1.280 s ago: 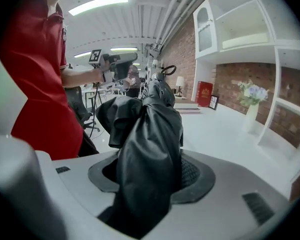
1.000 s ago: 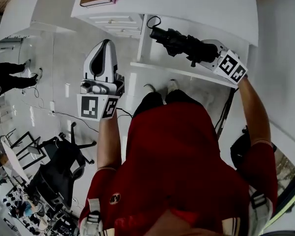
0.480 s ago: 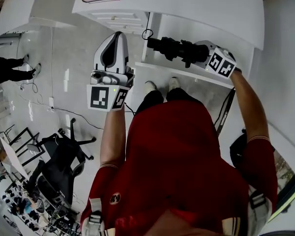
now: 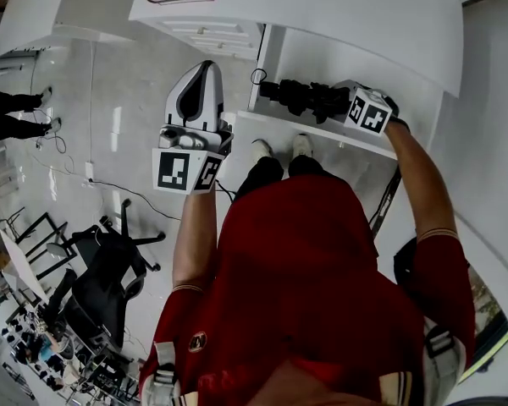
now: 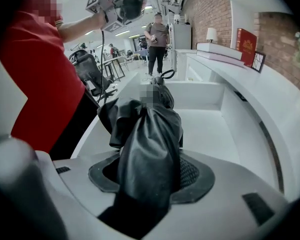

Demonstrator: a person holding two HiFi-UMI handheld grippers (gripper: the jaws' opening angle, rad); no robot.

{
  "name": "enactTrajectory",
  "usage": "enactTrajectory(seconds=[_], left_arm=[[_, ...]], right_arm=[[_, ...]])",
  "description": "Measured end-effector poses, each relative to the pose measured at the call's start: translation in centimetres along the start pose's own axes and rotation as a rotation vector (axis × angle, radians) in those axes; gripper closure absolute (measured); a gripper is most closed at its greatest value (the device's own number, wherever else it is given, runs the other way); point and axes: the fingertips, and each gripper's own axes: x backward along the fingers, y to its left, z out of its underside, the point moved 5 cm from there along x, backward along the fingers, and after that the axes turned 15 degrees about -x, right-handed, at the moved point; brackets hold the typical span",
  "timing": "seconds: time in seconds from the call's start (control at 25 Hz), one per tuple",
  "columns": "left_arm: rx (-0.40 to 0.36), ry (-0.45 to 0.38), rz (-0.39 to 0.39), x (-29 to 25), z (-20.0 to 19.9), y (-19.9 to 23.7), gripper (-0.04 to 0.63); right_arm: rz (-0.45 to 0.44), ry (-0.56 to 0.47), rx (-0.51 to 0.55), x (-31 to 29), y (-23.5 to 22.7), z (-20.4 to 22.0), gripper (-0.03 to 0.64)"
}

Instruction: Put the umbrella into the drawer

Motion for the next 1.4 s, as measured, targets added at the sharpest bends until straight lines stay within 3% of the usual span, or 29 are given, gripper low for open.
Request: enactTrajectory(seconds=[0.28, 0.52, 0.84, 1.4], left_arm=[[0.011, 0.022, 0.003, 0.0, 0.5, 0.0, 0.589], [0.003, 0.031, 0.003, 0.0, 0.8, 0.9, 0.589], [0.013, 0.047, 0.004, 0.0, 1.3, 0.6, 0.589], [0.023, 0.066, 0.037, 0.0, 2.0, 0.0, 0.589]], right_arm=[[-0.018, 0.017, -0.028, -1.6, 0.1, 0.8, 0.377], [-0.024, 0.078, 0.015, -2.2, -0.3, 1.6, 0.376], [-0.027, 0.064, -0.006, -3.0, -0.3, 1.8, 0.376], [-0.028, 0.11, -0.007, -3.5, 0.1, 2.2, 0.288]])
